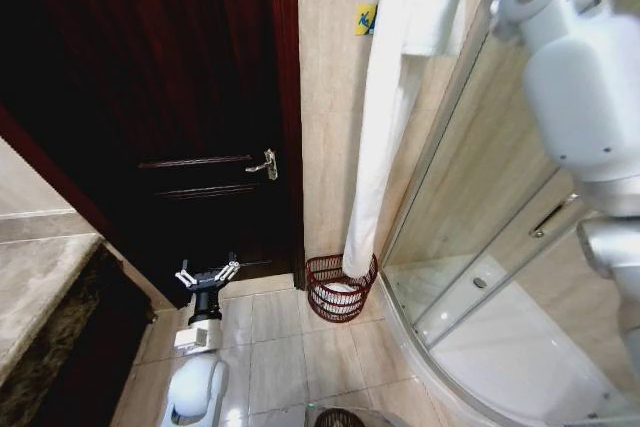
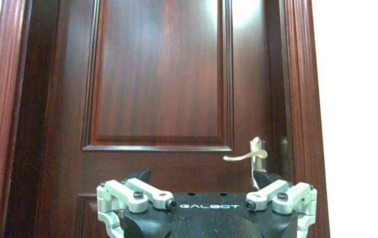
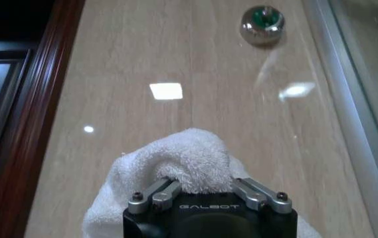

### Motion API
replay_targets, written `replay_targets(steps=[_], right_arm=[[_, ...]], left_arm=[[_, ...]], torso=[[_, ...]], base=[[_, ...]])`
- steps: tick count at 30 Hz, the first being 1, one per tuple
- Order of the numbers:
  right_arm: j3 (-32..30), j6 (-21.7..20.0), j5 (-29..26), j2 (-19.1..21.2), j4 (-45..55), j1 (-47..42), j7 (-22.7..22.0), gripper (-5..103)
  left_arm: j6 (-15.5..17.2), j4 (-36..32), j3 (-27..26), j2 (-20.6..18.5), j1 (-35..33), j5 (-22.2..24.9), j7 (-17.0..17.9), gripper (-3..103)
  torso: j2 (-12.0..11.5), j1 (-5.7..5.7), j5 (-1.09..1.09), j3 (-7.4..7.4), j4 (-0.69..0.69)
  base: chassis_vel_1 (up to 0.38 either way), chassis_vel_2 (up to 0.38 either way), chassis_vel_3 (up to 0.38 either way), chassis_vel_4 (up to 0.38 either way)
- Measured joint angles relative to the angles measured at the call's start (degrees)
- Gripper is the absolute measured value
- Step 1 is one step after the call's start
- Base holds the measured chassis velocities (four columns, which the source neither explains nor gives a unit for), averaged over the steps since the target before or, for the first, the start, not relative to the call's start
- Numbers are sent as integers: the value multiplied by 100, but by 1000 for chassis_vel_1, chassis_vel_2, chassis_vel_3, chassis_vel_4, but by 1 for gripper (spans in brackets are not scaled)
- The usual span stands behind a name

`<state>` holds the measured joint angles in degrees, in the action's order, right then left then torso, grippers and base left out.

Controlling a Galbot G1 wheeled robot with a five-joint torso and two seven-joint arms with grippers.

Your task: Discard the used towel into the hamper.

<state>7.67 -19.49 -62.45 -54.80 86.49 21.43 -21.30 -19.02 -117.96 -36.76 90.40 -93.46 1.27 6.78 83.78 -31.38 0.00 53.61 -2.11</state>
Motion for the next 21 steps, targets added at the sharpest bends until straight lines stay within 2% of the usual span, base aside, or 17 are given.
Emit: replay_targets(steps=[2, 5, 11, 15, 21], right_arm=[[-257, -2, 16, 57, 309, -463, -51, 10], [-418, -2, 37, 94, 538, -873, -78, 10], [-882, 43, 217, 92, 1002, -1928, -43, 10], [-1116, 141, 567, 25, 1263, -2822, 26, 10], [-1277, 177, 728, -31, 1469, -3320, 70, 10]], left_arm=[[-21, 55, 165, -105, -46, -104, 245, 100], [-50, 70, 218, -125, -66, -157, 339, 100], [-90, 121, 267, -108, -108, -178, 371, 100], [-138, 196, 305, -133, -64, -228, 364, 100], [-154, 184, 321, -85, -63, -233, 490, 100]], torso=[[0, 0, -1, 0, 1], [0, 0, 0, -1, 1], [0, 1, 1, -1, 1], [0, 0, -4, 0, 2], [0, 1, 2, -1, 2]], base=[[0, 0, 0, 0], [0, 0, 0, 0], [0, 0, 0, 0], [0, 0, 0, 0], [0, 0, 0, 0]])
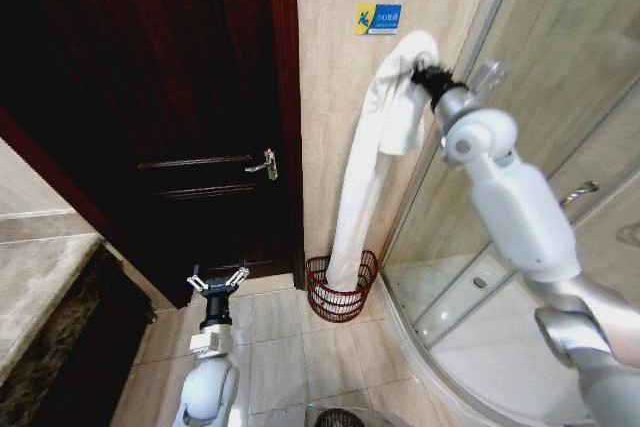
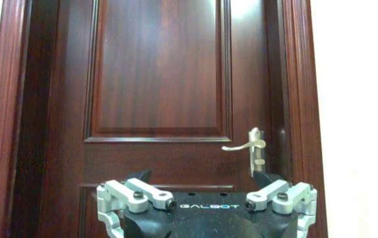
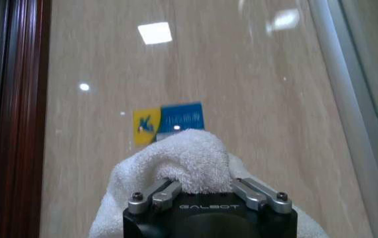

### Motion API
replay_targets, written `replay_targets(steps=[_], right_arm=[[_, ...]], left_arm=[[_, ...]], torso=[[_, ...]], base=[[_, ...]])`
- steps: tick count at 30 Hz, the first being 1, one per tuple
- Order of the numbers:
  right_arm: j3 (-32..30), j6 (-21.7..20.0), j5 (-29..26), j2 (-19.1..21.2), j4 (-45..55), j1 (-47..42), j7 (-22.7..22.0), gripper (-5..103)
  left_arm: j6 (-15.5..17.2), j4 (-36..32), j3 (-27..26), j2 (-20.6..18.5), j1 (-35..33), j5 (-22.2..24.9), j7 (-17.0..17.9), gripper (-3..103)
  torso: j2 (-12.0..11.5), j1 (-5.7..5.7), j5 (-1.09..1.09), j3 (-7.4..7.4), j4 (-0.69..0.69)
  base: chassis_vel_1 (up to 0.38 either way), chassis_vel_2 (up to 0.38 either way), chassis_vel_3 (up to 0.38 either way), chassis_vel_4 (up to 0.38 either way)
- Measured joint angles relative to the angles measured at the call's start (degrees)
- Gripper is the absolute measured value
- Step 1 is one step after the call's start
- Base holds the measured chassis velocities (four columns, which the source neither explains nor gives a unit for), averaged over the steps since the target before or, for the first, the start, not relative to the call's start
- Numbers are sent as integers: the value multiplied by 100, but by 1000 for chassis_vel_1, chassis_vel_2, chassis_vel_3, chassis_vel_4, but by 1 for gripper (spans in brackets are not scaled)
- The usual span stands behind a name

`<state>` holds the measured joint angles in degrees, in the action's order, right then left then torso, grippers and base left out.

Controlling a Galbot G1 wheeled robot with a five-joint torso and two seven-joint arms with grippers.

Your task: Discard the used towel into the hamper.

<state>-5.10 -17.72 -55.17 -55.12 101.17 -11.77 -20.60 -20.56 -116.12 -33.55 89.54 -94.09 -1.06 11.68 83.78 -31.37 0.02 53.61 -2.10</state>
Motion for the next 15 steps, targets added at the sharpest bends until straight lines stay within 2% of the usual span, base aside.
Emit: replay_targets(steps=[6, 9, 15], right_arm=[[-122, 115, 227, -45, 173, -628, 95, 10], [-340, 338, 573, -129, 209, -1182, 368, 10], [-563, 551, 863, -238, 164, -1708, 495, 10]], left_arm=[[7, -116, -106, 5, -85, 24, 69, 100], [186, -196, -33, 69, -132, 157, 162, 100], [264, -203, 53, 155, -186, 117, 325, 100]], torso=[[0, 0, -2, 0, -1], [-1, 1, -3, -1, -1], [-104, 49, -3, -54, -1]], base=[[0, 0, 0, 0], [0, 0, 0, 0], [0, 0, 0, 0]])
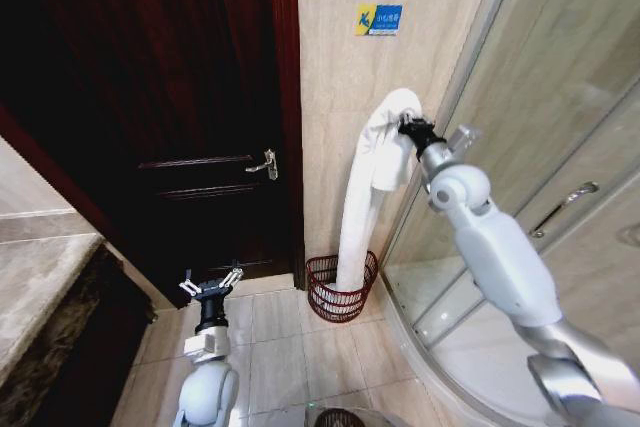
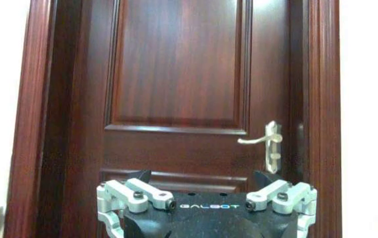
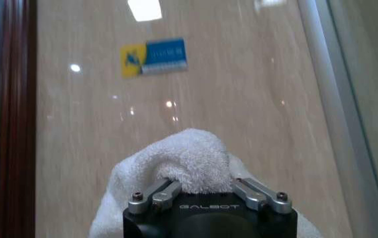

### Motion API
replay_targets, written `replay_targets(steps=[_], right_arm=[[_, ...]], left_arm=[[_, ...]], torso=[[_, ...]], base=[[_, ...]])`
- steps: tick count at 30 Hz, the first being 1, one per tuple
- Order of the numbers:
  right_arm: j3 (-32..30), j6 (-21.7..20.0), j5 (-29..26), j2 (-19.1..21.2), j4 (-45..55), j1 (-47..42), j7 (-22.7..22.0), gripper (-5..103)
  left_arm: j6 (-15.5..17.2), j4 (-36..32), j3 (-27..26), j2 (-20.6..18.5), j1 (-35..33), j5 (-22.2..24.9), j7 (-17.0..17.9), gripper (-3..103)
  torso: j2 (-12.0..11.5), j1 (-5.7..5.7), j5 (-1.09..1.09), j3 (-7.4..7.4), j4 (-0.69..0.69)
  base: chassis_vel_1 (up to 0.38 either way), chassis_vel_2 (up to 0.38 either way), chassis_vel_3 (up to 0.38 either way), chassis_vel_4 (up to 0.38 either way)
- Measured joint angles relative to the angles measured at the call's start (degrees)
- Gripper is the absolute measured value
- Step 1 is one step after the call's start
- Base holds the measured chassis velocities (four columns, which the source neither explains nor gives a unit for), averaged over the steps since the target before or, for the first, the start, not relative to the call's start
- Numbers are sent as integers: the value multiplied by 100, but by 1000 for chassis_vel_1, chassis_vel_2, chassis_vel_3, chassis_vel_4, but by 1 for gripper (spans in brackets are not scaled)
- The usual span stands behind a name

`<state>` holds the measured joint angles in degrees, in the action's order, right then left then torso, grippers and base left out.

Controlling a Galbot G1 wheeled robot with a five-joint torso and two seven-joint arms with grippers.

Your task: Discard the used towel into the hamper.

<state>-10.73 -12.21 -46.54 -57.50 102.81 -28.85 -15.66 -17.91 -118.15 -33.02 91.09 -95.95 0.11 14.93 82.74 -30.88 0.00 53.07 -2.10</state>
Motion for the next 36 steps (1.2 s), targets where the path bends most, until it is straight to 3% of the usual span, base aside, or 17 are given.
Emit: replay_targets(steps=[7, 19, 22, 25, 32, 36], right_arm=[[-418, 88, 335, -182, 252, -825, 482, 10], [-657, 263, 598, -373, 374, -1330, 522, 10], [-623, 174, 686, -401, 492, -1406, 484, 10], [-547, 95, 779, -416, 685, -1540, 407, 10], [-641, 47, 800, -294, 941, -1900, 521, 10], [-656, 56, 805, -280, 953, -1962, 527, 10]], left_arm=[[25, -183, 22, 62, -278, -131, 51, 100], [16, -347, 2, -59, -369, 72, -134, 100], [1, -364, -48, -129, -367, 211, -403, 100], [-1, -386, -195, -155, -381, 522, -981, 100], [-87, -345, -157, -260, -442, 696, -1390, 100], [-53, -327, -72, -359, -409, 751, -1451, 100]], torso=[[-190, 98, -1, -96, 0], [-514, 243, 1, -269, 0], [-607, 286, 1, -320, 1], [-747, 349, 2, -398, -1], [-974, 453, 1, -521, 0], [-1081, 500, 0, -579, 1]], base=[[0, 0, 0, 0], [0, 0, 0, 0], [0, 0, 0, 0], [0, 0, 0, 0], [0, 0, 0, 0], [0, 0, 0, 0]])
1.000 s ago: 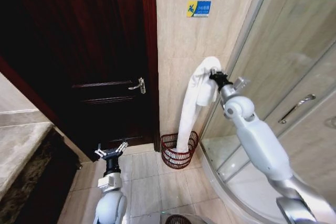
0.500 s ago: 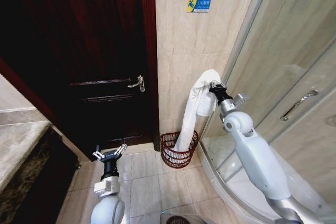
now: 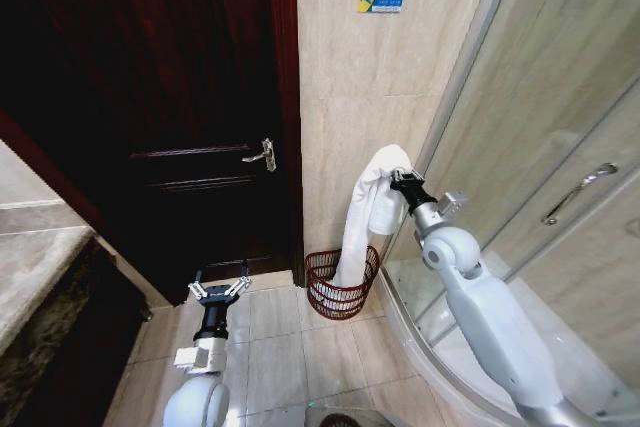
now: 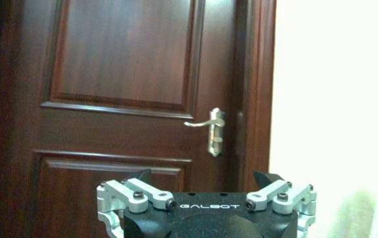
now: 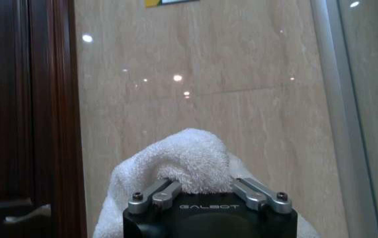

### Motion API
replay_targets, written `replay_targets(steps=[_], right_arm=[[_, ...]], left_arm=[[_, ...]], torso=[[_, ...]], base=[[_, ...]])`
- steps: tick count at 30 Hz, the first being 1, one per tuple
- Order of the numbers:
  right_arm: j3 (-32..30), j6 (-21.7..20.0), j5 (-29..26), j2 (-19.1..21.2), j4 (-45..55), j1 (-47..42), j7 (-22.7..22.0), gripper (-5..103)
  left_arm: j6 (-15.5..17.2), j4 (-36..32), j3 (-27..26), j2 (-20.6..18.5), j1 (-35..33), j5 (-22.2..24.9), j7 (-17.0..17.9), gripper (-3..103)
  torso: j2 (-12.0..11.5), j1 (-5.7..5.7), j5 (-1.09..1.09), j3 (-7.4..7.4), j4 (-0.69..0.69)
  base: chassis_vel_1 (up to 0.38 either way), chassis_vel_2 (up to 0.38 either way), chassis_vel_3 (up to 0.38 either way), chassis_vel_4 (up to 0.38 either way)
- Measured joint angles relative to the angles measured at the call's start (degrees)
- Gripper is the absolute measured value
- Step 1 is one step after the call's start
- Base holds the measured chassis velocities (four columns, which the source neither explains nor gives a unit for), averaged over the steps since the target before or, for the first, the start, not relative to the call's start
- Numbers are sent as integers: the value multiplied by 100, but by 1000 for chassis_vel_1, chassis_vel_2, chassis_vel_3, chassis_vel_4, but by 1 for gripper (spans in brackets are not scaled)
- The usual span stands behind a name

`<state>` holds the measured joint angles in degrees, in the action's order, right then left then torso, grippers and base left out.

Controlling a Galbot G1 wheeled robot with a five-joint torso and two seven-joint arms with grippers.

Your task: Discard the used towel into the hamper.

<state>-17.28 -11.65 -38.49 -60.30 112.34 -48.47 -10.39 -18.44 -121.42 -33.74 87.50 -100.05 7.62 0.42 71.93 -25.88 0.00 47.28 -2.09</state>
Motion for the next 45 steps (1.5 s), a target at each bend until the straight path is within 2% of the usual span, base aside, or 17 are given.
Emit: replay_targets(steps=[2, 13, 21, 33, 45], right_arm=[[0, 40, 50, -43, -18, -2, -16, 10], [78, 137, 194, -242, -145, -209, -122, 10], [199, 261, 440, -481, -713, -134, -91, 10], [137, 454, 858, -826, -1325, -361, 83, 10], [-9, 498, 1186, -1040, -1197, -806, 1, 10]], left_arm=[[51, 41, -9, -100, 54, 2, -13, 100], [-9, 212, -177, -276, 110, 104, -29, 100], [-55, 399, -369, -496, 215, 263, -37, 100], [-77, 369, -364, -467, 216, 367, -76, 100], [36, 398, -214, -517, 297, 476, -100, 100]], torso=[[-116, 52, 0, -63, -1], [-401, 182, 1, -221, -1], [-682, 309, 0, -371, -1], [-1011, 456, -1, -555, 0], [-1349, 607, 0, -742, -1]], base=[[0, 0, 0, 0], [0, 0, 0, 0], [0, 0, 0, 0], [0, 0, 0, 0], [0, 0, 0, 0]])
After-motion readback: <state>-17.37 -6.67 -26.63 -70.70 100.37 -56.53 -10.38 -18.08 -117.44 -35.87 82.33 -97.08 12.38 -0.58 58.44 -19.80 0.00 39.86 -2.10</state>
